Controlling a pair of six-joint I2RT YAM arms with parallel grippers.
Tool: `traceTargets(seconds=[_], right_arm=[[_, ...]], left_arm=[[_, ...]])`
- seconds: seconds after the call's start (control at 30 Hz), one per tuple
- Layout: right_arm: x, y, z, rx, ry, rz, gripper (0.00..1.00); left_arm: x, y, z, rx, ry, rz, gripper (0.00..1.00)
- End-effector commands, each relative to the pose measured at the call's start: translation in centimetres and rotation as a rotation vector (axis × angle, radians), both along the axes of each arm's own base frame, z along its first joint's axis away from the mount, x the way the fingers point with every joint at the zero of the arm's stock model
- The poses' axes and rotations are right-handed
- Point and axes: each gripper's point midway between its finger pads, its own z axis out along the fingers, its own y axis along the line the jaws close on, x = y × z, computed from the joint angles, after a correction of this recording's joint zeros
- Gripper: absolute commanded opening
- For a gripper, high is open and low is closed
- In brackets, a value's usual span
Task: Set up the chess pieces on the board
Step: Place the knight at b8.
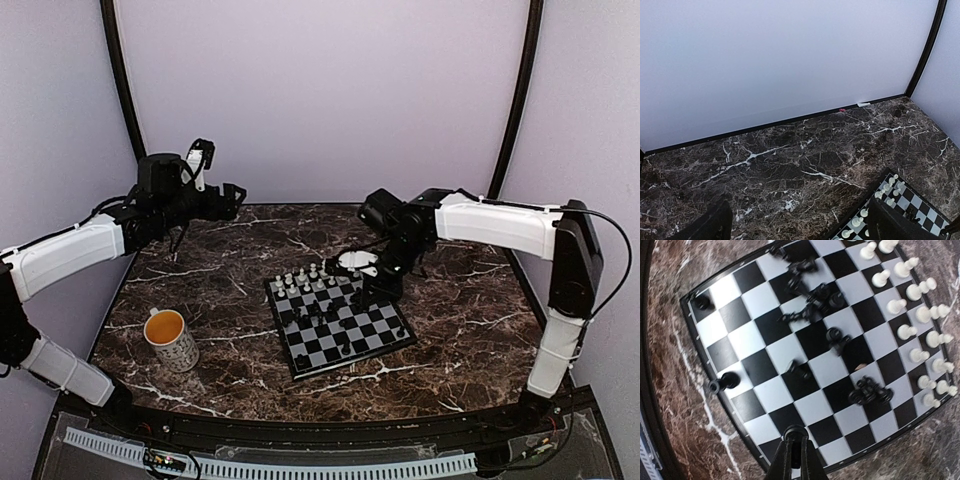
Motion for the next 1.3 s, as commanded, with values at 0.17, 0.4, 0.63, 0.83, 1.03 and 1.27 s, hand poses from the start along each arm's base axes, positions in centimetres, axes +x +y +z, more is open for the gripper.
traceTargets(seconds=[0.17, 0.4, 0.63, 0.83, 1.03, 1.27], right_arm=[[-3.8, -3.7, -2.5, -0.057, 0.058, 0.039, 0.05], [-4.2, -4.3, -4.1, -0.080, 0.071, 0.035, 0.05], [-3.9, -4.8, -5.2, -0.111, 0.057, 0.022, 0.06], [-3.4, -4.8, -5.6, -0.119, 0.046, 0.002, 0.06], [-3.5, -4.9, -6.0, -0.127, 0.051, 0.003, 0.08], [-3.9, -5.1, -6.5, -0.137, 0.073, 0.007, 0.08]], left_arm=[[-0.1, -1.1, 0.2, -0.020, 0.009, -0.037, 0.96], [0.0, -1.2, -0.3, -0.009, 0.018, -0.039, 0.96], [0.0, -1.4, -0.4, -0.007, 0.020, -0.042, 0.96], [-0.1, -1.4, -0.4, -0.005, 0.020, -0.046, 0.96], [-0.1, -1.6, -0.5, -0.003, 0.020, -0.050, 0.95], [-0.2, -1.6, -0.5, -0.002, 0.021, -0.051, 0.96]])
